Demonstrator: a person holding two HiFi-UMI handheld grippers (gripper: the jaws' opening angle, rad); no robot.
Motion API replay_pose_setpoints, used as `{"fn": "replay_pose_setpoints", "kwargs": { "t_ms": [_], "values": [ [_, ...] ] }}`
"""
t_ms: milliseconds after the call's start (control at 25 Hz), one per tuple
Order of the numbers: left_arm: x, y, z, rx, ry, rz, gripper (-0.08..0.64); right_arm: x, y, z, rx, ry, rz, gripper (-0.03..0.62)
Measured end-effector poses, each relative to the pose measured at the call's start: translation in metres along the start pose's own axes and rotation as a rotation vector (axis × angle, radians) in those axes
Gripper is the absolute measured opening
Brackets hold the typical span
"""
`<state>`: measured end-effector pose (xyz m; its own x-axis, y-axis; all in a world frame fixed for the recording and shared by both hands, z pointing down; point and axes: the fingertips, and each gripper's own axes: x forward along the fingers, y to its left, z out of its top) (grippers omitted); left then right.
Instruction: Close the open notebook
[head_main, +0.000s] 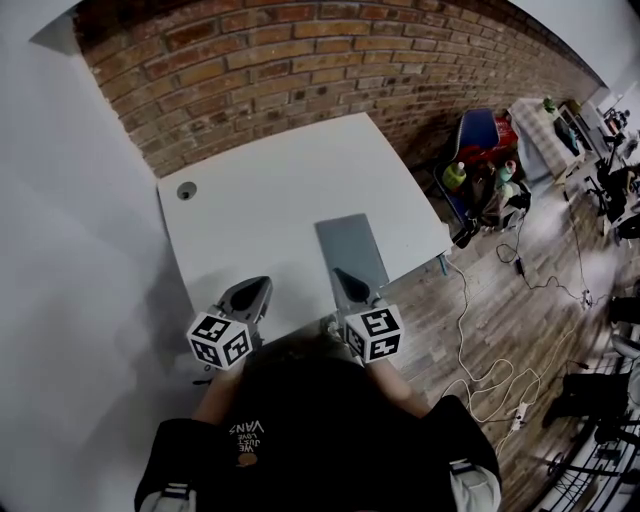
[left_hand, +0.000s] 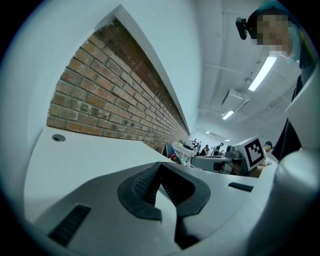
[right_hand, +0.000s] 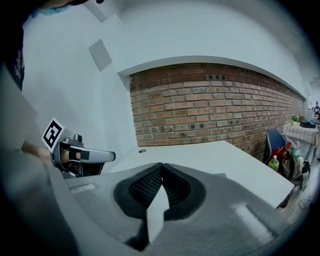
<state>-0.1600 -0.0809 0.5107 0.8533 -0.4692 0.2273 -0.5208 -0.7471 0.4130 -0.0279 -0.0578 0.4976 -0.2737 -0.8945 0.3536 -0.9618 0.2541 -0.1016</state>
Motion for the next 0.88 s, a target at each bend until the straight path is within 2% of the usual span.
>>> {"fn": "replay_pose_setpoints", "kwargs": {
  "t_ms": [880],
  "values": [
    [-0.01, 0.0, 0.001, -0.002, -0.008, 0.003, 0.006, -0.003, 0.011, 0.002, -0.02, 0.007, 0.009, -0.003]
  ]
}}
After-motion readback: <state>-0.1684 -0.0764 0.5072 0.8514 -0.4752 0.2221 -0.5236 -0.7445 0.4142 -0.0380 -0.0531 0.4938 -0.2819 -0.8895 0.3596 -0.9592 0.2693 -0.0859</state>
